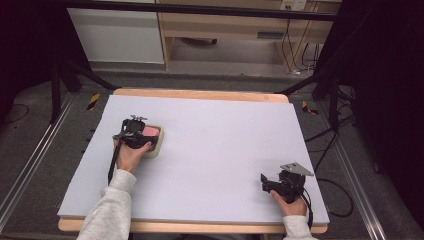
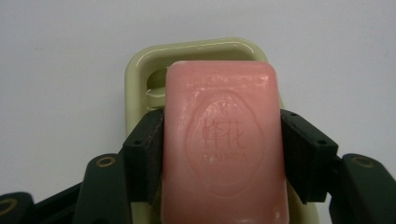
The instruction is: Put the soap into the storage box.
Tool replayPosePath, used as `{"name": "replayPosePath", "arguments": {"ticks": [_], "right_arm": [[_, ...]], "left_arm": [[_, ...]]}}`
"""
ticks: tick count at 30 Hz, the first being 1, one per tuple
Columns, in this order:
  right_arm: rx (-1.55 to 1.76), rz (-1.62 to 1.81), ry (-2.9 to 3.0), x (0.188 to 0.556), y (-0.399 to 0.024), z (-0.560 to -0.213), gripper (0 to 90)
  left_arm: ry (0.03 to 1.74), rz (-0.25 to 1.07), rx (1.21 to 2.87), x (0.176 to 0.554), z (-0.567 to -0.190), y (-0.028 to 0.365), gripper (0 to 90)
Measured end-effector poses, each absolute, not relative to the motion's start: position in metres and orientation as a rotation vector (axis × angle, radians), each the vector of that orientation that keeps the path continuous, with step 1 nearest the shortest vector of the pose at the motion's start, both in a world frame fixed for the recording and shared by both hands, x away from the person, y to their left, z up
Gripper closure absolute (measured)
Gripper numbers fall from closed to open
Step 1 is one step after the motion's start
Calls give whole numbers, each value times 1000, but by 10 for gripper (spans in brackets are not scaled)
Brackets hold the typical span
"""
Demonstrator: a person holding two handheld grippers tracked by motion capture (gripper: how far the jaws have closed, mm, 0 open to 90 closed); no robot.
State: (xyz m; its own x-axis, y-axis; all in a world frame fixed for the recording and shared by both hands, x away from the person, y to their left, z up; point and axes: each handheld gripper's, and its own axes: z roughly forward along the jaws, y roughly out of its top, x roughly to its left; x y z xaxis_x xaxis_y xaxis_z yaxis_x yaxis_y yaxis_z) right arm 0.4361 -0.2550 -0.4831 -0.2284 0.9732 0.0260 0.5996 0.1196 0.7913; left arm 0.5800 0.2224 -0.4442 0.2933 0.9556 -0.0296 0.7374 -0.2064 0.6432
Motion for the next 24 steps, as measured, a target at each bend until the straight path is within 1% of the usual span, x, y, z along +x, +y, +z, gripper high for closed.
{"name": "replayPosePath", "arguments": {"ticks": [6,10,15,20,24], "right_arm": [[1518,954,1891,436,-255,-483,56],[1517,952,1890,436,-255,-483,56],[1519,954,1890,436,-255,-483,56],[1520,954,1883,436,-255,-483,56],[1519,952,1879,436,-255,-482,56]], "left_arm": [[1508,517,2004,580,-446,223,363],[1491,528,1987,578,-442,225,340],[1482,551,1993,575,-438,226,286],[1423,579,1988,563,-426,229,279],[1371,557,1965,551,-420,233,275]]}}
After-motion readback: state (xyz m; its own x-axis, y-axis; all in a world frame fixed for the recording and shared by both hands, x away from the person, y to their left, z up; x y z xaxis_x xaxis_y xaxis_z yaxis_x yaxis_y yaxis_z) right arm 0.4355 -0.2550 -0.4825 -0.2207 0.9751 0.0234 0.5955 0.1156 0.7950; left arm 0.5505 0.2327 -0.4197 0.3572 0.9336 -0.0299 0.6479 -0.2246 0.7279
